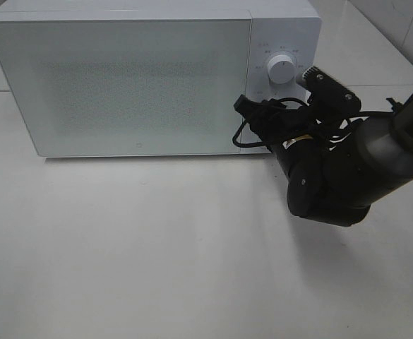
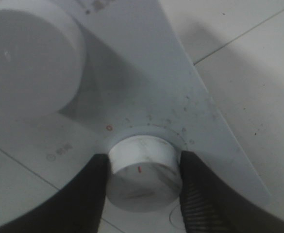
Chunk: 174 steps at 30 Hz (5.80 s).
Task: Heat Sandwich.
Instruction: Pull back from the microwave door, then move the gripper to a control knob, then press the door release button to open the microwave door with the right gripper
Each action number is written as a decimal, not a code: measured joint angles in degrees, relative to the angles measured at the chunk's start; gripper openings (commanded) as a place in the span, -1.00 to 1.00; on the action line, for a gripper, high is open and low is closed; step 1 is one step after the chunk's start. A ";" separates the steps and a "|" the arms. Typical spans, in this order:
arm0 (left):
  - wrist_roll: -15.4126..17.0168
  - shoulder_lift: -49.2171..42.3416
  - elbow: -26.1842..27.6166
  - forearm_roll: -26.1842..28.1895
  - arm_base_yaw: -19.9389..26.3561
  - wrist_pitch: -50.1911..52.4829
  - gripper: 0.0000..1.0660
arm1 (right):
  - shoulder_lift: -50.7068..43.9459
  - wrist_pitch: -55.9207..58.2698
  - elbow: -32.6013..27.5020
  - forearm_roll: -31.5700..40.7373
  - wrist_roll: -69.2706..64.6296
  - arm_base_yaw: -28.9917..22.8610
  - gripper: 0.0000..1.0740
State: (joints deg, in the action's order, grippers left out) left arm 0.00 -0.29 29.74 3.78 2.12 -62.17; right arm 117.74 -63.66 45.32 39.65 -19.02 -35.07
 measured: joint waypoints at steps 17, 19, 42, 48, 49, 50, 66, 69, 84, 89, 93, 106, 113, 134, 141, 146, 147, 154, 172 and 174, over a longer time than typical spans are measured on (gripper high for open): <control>0.00 0.00 0.00 0.00 0.00 0.00 0.81 | 0.17 -1.43 -0.29 0.06 -37.01 -0.17 -0.70; 0.00 0.00 0.00 0.00 0.00 0.00 0.81 | 0.17 -1.49 -0.29 0.11 -40.79 -0.17 -0.70; 0.00 0.00 0.00 0.00 0.00 0.00 0.81 | 0.17 -1.55 -0.29 0.69 -64.23 -0.23 -0.63; 0.00 0.00 0.00 0.00 0.00 0.00 0.81 | 0.17 -1.55 -0.29 0.46 -63.60 -0.23 -0.60; 0.00 0.00 0.00 0.00 0.00 0.00 0.81 | 0.17 -1.55 -0.29 0.46 -63.60 -0.23 -0.59; 0.00 0.00 0.00 0.00 0.00 0.00 0.81 | 0.17 -1.55 -0.29 0.46 -63.60 -0.23 -0.58; 0.00 0.00 0.00 0.00 0.00 0.00 0.81 | 0.17 -1.95 -0.57 0.74 -59.59 -0.23 0.37; 0.00 0.00 0.00 0.00 0.00 0.00 0.81 | 0.17 -1.95 -0.69 0.74 -59.36 -0.23 0.43; 0.00 0.00 0.00 0.00 0.00 0.00 0.81 | 0.17 -3.27 -1.09 -2.01 -59.30 -0.40 0.41; 0.00 0.00 0.00 0.00 0.00 0.00 0.81 | -0.86 -3.78 -2.46 -6.36 -59.30 -0.06 0.41; 0.00 0.00 0.00 0.00 0.00 0.00 0.81 | -3.04 -3.72 -5.79 -8.48 -59.30 0.06 0.41; 0.00 0.00 0.00 0.00 0.00 0.00 0.81 | -13.58 2.01 -17.48 -14.95 -56.38 0.06 0.41; 0.00 0.00 0.00 0.00 0.00 0.00 0.81 | -22.17 18.51 -19.14 -19.42 -43.09 0.06 0.41; 0.00 0.00 0.00 0.00 0.00 0.00 0.81 | -36.04 72.02 -9.11 -21.37 10.43 0.06 0.41; 0.00 0.00 0.00 0.00 0.00 0.00 0.81 | -39.42 83.19 -7.85 -27.85 12.78 0.06 0.41; 0.00 0.00 0.00 0.00 0.00 0.00 0.81 | -44.69 88.75 -7.68 -31.40 12.78 0.06 0.41; 0.00 0.00 0.00 0.00 0.00 0.00 0.81 | -46.07 90.01 -7.68 -32.14 12.78 0.06 0.41; 0.00 0.00 0.00 0.00 0.00 0.00 0.81 | -57.58 100.44 -7.68 -36.38 12.83 0.06 0.41; 0.00 0.00 0.00 0.00 0.00 0.00 0.81 | -83.08 116.94 -7.68 -40.62 13.69 0.92 0.41; 0.00 0.00 0.00 0.00 0.00 0.00 0.81 | -84.17 117.34 -7.68 -40.68 13.75 1.60 0.41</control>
State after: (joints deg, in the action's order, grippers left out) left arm 0.00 -0.29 29.74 3.78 2.12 -62.17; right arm 33.58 53.69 37.64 -1.03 -5.27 -33.46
